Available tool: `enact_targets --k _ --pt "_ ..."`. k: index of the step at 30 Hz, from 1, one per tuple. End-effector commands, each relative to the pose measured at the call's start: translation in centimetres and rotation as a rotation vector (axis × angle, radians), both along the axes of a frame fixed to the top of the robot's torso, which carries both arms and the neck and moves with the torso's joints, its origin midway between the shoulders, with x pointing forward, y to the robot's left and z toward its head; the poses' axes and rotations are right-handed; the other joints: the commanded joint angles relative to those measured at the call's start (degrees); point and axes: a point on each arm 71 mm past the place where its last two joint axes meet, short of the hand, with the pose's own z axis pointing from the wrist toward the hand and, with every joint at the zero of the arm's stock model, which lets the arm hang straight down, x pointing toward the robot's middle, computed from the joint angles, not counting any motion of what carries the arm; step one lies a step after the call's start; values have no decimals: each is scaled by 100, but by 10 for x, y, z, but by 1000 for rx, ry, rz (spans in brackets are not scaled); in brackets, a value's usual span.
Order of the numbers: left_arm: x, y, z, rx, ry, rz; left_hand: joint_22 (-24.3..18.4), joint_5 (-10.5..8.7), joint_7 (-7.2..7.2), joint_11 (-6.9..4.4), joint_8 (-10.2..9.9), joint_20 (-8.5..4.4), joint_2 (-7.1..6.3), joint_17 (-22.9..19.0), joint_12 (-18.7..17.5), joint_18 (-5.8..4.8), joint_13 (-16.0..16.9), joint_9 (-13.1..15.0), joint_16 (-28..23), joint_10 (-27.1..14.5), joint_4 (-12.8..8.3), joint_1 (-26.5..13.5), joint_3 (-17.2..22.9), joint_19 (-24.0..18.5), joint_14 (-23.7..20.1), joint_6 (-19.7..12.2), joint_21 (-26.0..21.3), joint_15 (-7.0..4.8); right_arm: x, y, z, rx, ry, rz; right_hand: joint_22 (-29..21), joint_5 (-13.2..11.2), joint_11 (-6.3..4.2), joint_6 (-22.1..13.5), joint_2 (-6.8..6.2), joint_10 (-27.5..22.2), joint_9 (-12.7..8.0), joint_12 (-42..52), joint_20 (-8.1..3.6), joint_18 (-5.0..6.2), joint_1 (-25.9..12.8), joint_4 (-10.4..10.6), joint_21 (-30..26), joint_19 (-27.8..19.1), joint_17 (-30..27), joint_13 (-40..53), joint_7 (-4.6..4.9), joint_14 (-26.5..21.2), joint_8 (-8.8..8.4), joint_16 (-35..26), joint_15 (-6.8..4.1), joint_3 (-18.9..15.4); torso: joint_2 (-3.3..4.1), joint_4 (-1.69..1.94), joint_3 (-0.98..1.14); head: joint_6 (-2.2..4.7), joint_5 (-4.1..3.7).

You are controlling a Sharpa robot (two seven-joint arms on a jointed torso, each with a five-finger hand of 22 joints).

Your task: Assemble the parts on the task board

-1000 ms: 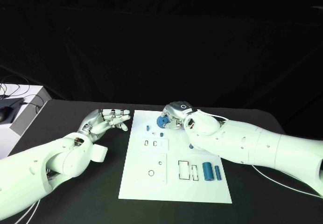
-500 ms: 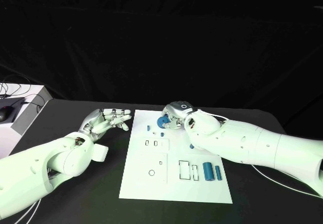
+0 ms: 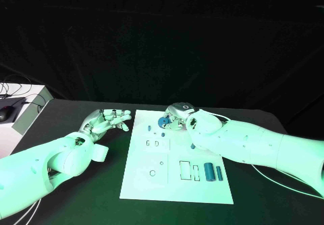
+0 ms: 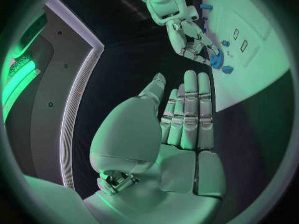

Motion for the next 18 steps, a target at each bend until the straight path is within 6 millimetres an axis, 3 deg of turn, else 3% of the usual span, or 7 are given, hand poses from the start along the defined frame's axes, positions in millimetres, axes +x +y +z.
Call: enact_targets --k 1,18 --pt "0 -2 -1 0 11 -14 -33 11 4 3 -24 50 17 -17 -6 12 -1 -7 -50 -37 43 -14 -2 14 -1 -46 -51 45 -1 0 -3 -2 46 13 930 27 -12 77 26 33 9 47 32 61 -87 13 55 337 23 53 3 15 6 39 26 0 2 -5 4 -4 -2" --pt "1 -1 -1 1 12 -9 -115 11 6 6 -23 54 15 -48 -6 13 -1 -7 -69 -45 117 17 -16 67 10 -50 -115 48 0 -14 -5 -22 55 -19 940 79 -17 120 45 58 9 90 33 55 -197 -4 114 343 58 83 -1 20 5 78 32 -14 3 5 4 -21 -6"
